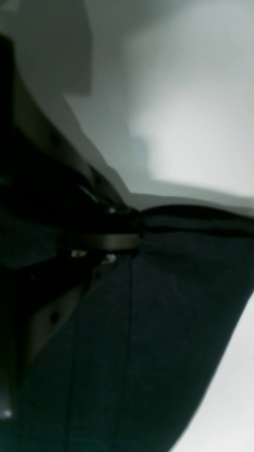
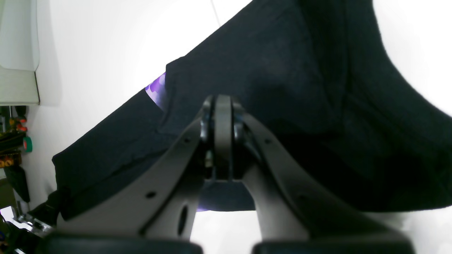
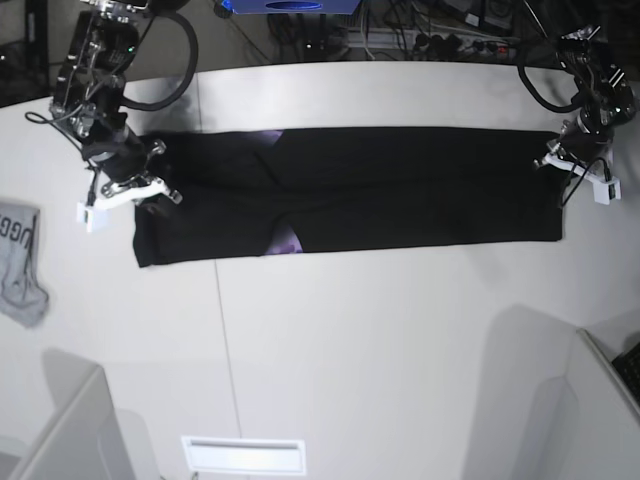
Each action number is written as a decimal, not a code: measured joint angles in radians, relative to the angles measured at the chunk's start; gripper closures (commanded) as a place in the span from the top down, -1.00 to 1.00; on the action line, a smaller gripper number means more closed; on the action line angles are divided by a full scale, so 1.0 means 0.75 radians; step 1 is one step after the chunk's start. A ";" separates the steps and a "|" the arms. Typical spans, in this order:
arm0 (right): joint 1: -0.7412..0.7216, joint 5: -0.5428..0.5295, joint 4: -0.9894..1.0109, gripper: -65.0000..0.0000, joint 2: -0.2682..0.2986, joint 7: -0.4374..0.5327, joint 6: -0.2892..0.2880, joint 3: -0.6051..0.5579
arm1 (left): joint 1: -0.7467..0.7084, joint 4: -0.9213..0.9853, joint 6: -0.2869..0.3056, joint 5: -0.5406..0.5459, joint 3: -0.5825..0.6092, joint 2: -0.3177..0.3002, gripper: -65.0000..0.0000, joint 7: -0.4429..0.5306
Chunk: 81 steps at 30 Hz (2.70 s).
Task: Fold the T-shirt properly
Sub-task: 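Release the strip ends and reposition both grippers at the strip's ends, then grasp the strip end with the left gripper and carry it toward the right gripper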
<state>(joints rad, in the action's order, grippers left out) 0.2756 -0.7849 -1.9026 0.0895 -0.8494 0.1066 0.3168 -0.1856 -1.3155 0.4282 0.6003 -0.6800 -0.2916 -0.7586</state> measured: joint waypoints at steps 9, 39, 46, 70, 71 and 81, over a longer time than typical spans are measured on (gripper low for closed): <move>0.032 -0.032 0.000 -1.00 -0.001 -0.001 -0.115 0.009 | 0.012 0.013 0.003 -0.025 -0.004 -0.008 -1.00 0.081; 0.066 -0.091 0.063 -1.00 -0.002 0.006 -0.130 0.015 | -0.314 -0.681 -0.021 -0.062 0.255 0.094 -1.00 0.179; 0.069 -0.092 0.138 -1.00 -0.003 0.006 -0.132 0.015 | -0.313 -0.688 -0.047 -0.062 0.401 0.107 -1.00 0.179; 0.054 -0.092 0.138 -1.00 0.002 0.010 -0.133 0.015 | -0.143 -0.691 -0.387 -0.060 1.011 0.123 -1.00 0.180; 0.055 -0.091 0.138 -1.00 0.002 0.010 -0.133 0.015 | -0.135 -0.691 -0.395 -0.062 1.034 0.122 -1.00 0.182; 0.054 -0.091 0.138 -1.00 0.008 0.010 -0.133 0.015 | -0.093 -0.684 -0.397 -0.062 1.156 0.142 -1.00 0.179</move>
<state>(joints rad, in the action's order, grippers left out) 0.3164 -0.8528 -1.7992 0.0956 -0.8417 0.0067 0.3279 -0.2550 -1.8286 0.1303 0.5537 0.1867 -0.1852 -0.6247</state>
